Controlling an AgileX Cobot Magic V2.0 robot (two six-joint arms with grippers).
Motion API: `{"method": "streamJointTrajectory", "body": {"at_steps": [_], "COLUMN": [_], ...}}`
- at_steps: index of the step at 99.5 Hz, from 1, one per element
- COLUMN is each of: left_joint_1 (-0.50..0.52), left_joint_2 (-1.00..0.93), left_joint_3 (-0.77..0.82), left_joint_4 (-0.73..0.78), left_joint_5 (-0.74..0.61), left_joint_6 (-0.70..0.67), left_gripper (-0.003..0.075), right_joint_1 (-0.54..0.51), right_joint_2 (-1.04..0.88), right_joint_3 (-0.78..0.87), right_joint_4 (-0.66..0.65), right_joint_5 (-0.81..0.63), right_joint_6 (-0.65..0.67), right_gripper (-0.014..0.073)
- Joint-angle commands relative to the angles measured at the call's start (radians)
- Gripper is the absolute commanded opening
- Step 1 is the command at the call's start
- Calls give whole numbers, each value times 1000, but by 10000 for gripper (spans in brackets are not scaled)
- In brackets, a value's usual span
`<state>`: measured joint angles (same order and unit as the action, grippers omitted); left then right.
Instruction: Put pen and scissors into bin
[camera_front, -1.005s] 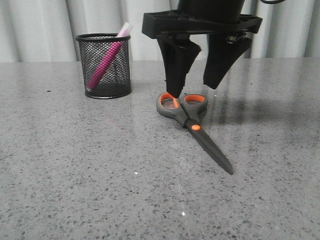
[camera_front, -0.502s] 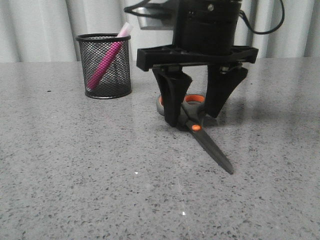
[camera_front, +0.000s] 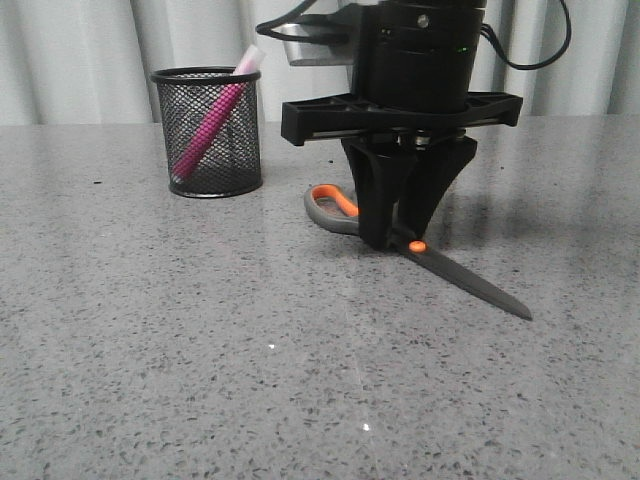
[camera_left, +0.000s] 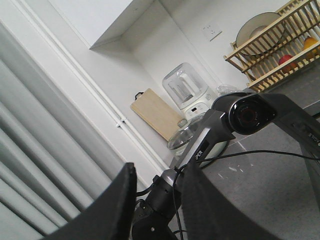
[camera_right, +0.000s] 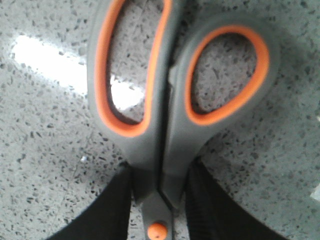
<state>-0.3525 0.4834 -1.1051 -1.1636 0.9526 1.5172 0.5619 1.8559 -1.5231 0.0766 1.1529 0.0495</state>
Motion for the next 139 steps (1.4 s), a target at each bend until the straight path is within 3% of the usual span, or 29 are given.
{"method": "streamJointTrajectory", "body": {"at_steps": [1,15,39,59,91,139], "left_joint_1": [-10,-10,-10,-10,-10,-10], "left_joint_2": [12,8,-20,-22,-32,-49], "left_joint_3": [-17,-17,-17,-17,-17,-16], "left_joint_4": [-36,-29,23,23,25,104], "left_joint_5": [-52,-87,-113,-181,-196,-165], "left_joint_6": [-15,-35,-40,-40,-40,-109], "left_gripper": [197,197,197,168,148,148], "right_joint_1": [-1,-1,-1,-1,51,94], "right_joint_2": [-22,-80,-321,-385,-254,-50], "right_joint_3": [-15,-21,-21,-21,94,94], "right_joint_4": [28,3,-1,1,-10,-11], "right_joint_5": [-7,-57,-292,-814,-1646,-1648], "right_joint_6": [-12,-12,-12,-12,-12,-12], "right_gripper": [-60,-60,-60,-60,-60,-60]}}
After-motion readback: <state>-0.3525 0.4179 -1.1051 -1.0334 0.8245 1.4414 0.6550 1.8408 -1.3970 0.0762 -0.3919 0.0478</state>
